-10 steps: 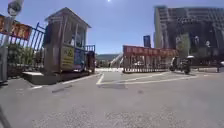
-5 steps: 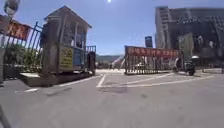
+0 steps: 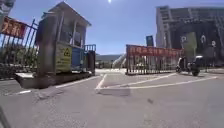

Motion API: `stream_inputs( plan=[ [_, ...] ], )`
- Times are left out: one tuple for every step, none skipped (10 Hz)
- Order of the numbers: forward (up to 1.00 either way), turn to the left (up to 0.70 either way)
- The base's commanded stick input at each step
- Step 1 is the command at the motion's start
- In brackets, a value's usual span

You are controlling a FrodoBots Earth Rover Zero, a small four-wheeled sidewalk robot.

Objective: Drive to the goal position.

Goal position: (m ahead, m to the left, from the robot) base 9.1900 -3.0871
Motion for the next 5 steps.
stream_inputs(
  plan=[
    [0.45, 0.0],
    [0.45, 0.0],
    [0.45, 0.0],
    [0.45, 0.0],
    [0.45, 0.0]
  ],
)
